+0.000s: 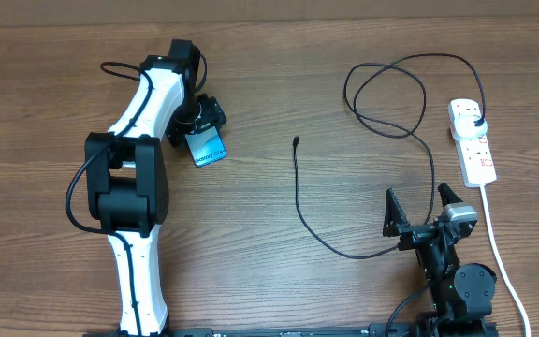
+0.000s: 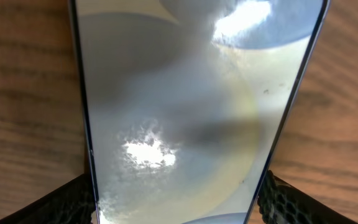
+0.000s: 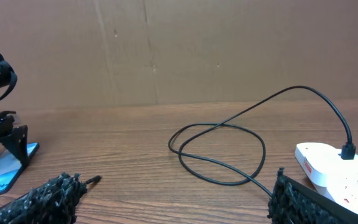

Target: Plug charger to phone and switch on socket

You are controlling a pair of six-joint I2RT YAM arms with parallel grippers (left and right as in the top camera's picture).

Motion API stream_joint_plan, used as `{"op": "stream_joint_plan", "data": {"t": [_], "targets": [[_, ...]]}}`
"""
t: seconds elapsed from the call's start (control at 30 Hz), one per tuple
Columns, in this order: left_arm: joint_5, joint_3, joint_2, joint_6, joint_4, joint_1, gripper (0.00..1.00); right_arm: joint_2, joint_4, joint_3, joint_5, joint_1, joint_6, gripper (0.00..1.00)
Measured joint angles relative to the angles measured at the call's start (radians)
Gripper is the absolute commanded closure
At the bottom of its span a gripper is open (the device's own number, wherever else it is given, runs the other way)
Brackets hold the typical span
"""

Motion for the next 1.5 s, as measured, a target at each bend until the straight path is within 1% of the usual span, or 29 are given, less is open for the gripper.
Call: {"op": "stream_joint_plan", "data": {"t": [0.3, 0.77, 1.03, 1.23, 1.5], "targets": [[-0.010, -0.006, 0.000, 0.020, -0.078, 0.000, 0.13, 0.000, 0.000, 0.000, 0.000, 0.000, 0.000, 0.00], [-0.044, -0.008, 0.000, 0.031, -0.135, 0.000, 0.15, 0.000, 0.000, 0.000, 0.000, 0.000, 0.000, 0.00], [-0.062, -0.010, 0.000, 0.035, -0.093, 0.000, 0.11, 0.000, 0.000, 0.000, 0.000, 0.000, 0.000, 0.00], [-0.064, -0.010, 0.000, 0.034, -0.072, 0.000, 0.11, 0.000, 0.000, 0.000, 0.000, 0.000, 0.000, 0.00], [-0.070, -0.010, 0.000, 0.034, -0.045, 0.000, 0.07, 0.000, 0.000, 0.000, 0.000, 0.000, 0.000, 0.00]]}}
